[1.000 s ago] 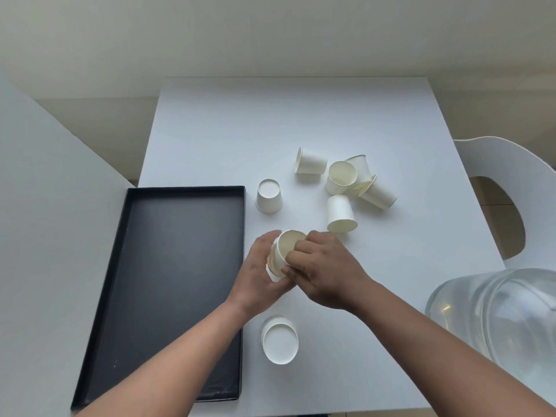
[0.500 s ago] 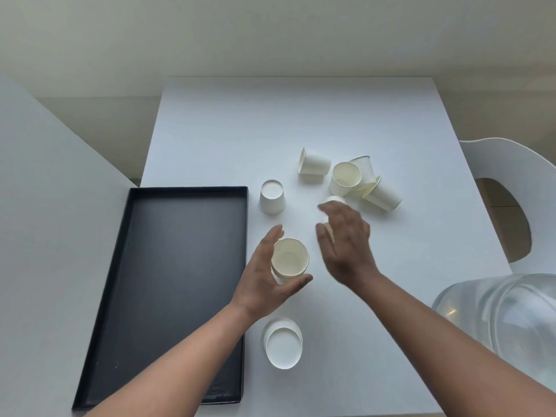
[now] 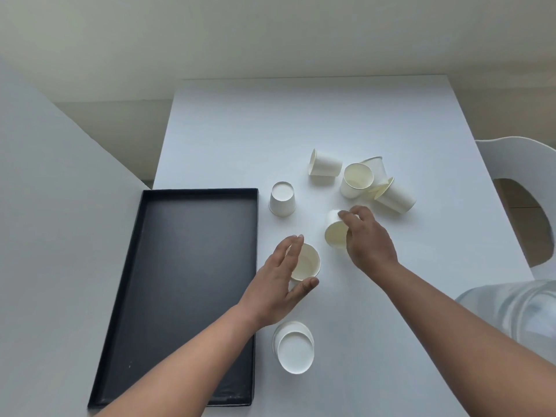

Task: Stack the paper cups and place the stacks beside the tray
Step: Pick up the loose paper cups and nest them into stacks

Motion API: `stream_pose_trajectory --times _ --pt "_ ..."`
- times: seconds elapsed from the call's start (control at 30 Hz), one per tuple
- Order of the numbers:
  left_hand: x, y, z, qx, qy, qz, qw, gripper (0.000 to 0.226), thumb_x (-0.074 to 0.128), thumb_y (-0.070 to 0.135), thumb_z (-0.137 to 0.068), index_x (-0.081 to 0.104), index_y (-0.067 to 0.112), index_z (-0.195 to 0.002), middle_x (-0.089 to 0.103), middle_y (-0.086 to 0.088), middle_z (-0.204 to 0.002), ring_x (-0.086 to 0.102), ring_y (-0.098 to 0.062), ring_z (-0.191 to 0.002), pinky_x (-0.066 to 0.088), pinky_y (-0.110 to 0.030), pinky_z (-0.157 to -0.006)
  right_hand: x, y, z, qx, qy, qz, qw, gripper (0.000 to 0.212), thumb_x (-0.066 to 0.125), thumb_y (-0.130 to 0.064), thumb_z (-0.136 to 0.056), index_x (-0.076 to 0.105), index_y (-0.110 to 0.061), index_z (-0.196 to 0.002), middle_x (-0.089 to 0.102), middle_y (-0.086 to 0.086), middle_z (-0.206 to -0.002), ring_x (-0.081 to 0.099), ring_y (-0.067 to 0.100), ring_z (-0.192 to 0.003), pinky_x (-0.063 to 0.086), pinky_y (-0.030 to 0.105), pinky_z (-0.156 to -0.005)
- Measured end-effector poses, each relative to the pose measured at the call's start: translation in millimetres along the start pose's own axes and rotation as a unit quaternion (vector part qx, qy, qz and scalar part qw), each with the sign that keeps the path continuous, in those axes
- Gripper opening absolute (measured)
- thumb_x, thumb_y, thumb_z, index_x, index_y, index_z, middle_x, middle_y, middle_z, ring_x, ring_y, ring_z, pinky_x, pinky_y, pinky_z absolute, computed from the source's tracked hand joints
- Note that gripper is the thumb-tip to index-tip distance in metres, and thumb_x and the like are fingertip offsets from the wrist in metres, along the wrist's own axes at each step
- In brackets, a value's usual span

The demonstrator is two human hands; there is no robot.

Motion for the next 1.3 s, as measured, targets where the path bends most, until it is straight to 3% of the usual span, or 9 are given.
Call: stream_pose_trajectory --times 0.17,0.27,0.43,0.57,0.77,0.87,0.93,1.07,1.3 --pt "3.9 -4.6 -0.2 -0.023 0.013 0.052 0.998 0.088 0.057 0.066 -0.098 0.008 0.039 -0.166 0.013 0.024 -0.169 0.013 0.001 -0.156 0.023 -0.028 -0.125 -45.7 -18.2 9.8 0.040 0.100 -0.250 0.962 0.028 0.042 -0.018 -0.086 0.065 -0.028 -0.099 0.063 -0.011 -0.090 0.058 0.022 -0.085 0.040 0.027 -0.065" --pt "3.2 -3.6 -1.3 -0.039 0.026 0.103 0.994 0.090 0.064 0.064 -0.094 0.014 0.040 -0.165 0.023 0.025 -0.166 0.027 0.003 -0.150 0.033 -0.028 -0.120 -56.6 -47.1 19.7 -0.004 0.023 -0.309 0.951 0.028 0.045 -0.021 -0.081 0.067 -0.032 -0.096 0.066 -0.013 -0.085 0.060 0.015 -0.079 0.049 0.027 -0.061" --pt "4.8 -8.2 -0.3 -0.074 0.018 0.135 0.988 0.101 0.074 0.056 -0.089 0.002 0.050 -0.159 0.037 0.037 -0.151 0.041 0.016 -0.132 0.034 -0.006 -0.102 -38.1 -85.0 38.6 -0.111 -0.119 -0.081 0.983 0.051 0.037 -0.025 -0.087 0.060 -0.030 -0.132 0.060 -0.004 -0.118 0.060 0.026 -0.098 0.051 0.040 -0.083" --pt "5.2 -8.1 -2.0 -0.082 0.017 0.147 0.986 0.107 0.077 0.057 -0.081 0.004 0.051 -0.159 0.048 0.048 -0.133 0.053 0.018 -0.119 0.041 0.001 -0.087 -10.1 -96.9 48.9 -0.146 -0.133 0.088 0.976 0.055 0.039 -0.025 -0.096 0.035 -0.026 -0.151 0.047 0.000 -0.133 0.056 0.031 -0.101 0.044 0.037 -0.069" --pt "4.2 -18.2 -5.0 -0.089 -0.018 0.131 0.987 0.119 0.084 0.057 -0.070 -0.005 0.072 -0.148 0.028 0.063 -0.138 0.040 0.033 -0.121 0.037 0.004 -0.089 18.8 -88.0 54.0 -0.110 -0.149 0.092 0.978 0.082 0.015 -0.072 -0.090 0.007 -0.032 -0.161 0.024 -0.003 -0.164 0.037 0.028 -0.135 0.044 0.047 -0.094" --pt "-3.5 -31.3 -10.1 -0.102 -0.081 0.061 0.990 0.128 0.085 0.042 -0.072 -0.011 0.061 -0.154 0.020 0.033 -0.158 0.027 0.008 -0.146 0.030 -0.014 -0.108 24.4 -77.2 52.9 -0.091 -0.178 0.060 0.978 0.098 0.029 -0.083 -0.078 -0.004 -0.039 -0.159 0.015 -0.005 -0.167 0.035 0.027 -0.139 0.046 0.047 -0.098" --pt "-13.9 -37.1 -18.8 -0.101 -0.113 -0.011 0.988 0.118 0.075 0.023 -0.080 -0.007 0.044 -0.161 0.008 0.021 -0.165 0.010 -0.009 -0.155 0.022 -0.025 -0.115 26.0 -74.5 53.0 -0.099 -0.192 0.061 0.974 0.104 0.045 -0.078 -0.075 -0.008 -0.041 -0.157 0.018 -0.006 -0.164 0.045 0.027 -0.130 0.050 0.043 -0.088" --pt "-38.2 -24.9 -51.8 -0.082 -0.029 -0.058 0.995 0.086 0.052 -0.002 -0.087 0.017 0.025 -0.161 0.009 0.006 -0.165 0.014 -0.025 -0.153 0.026 -0.029 -0.112 23.5 -67.3 55.0 -0.104 -0.177 0.072 0.976 0.098 0.059 -0.060 -0.076 0.004 -0.039 -0.154 0.036 -0.006 -0.143 0.056 0.027 -0.107 0.047 0.037 -0.070" --pt "-63.7 -17.4 -121.4 -0.090 0.011 -0.198 0.976 0.091 0.056 0.012 -0.098 -0.001 0.028 -0.168 -0.012 0.000 -0.176 -0.007 -0.029 -0.162 0.014 -0.046 -0.128 15.4 -44.4 58.3 -0.053 -0.151 0.070 0.985 0.078 0.066 -0.060 -0.075 0.025 -0.037 -0.137 0.042 -0.005 -0.127 0.057 0.027 -0.099 0.045 0.036 -0.065"
Point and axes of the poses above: each hand's wrist, its own z-axis away from the middle knuckle, its own x-axis out of the palm, y = z × x, the point moved 7 cm from there along -z, towards the middle knuckle
